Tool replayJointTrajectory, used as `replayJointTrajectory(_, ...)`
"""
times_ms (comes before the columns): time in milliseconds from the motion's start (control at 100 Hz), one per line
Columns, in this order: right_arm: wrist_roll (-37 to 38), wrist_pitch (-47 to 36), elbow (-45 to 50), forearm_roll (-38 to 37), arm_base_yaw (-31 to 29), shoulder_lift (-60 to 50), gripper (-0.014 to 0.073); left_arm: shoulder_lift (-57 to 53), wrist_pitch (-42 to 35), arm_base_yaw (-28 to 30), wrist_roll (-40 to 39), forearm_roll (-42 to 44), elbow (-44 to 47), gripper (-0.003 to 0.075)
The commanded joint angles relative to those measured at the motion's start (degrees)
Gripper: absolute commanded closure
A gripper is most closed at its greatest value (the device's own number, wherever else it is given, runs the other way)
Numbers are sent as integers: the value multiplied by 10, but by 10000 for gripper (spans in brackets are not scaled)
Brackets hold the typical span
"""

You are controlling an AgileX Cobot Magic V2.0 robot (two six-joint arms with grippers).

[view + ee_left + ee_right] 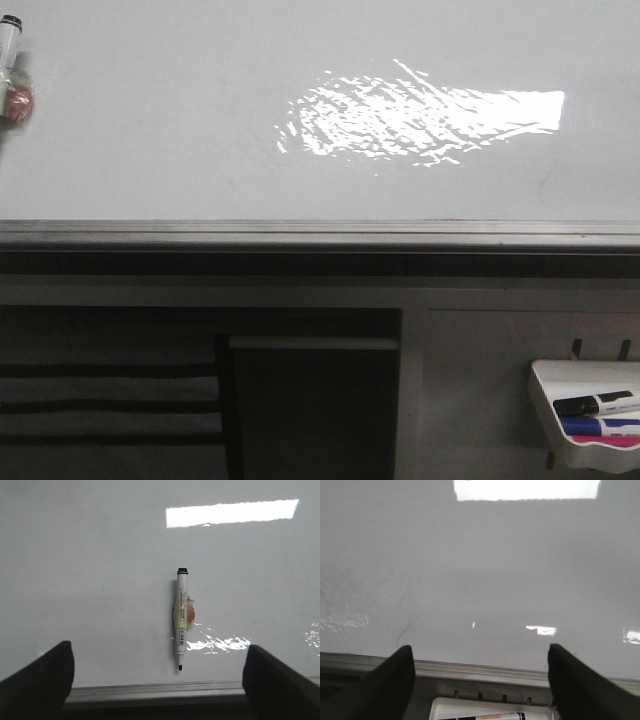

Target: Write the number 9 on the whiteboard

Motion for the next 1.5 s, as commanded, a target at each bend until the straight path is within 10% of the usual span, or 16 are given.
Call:
replayJointTrajectory(0,-4,-41,-19,-6,-3,9,92,9,-51,-5,0,-6,-19,82)
replayJointTrajectory(1190,-4,-39,-17,16,-3,9,92,495,-199,-63,33,-27,-108,87)
replayJointTrajectory(1490,-4,-31,-17,16,-3,9,92,553,-199,-63,33,-27,-147,325)
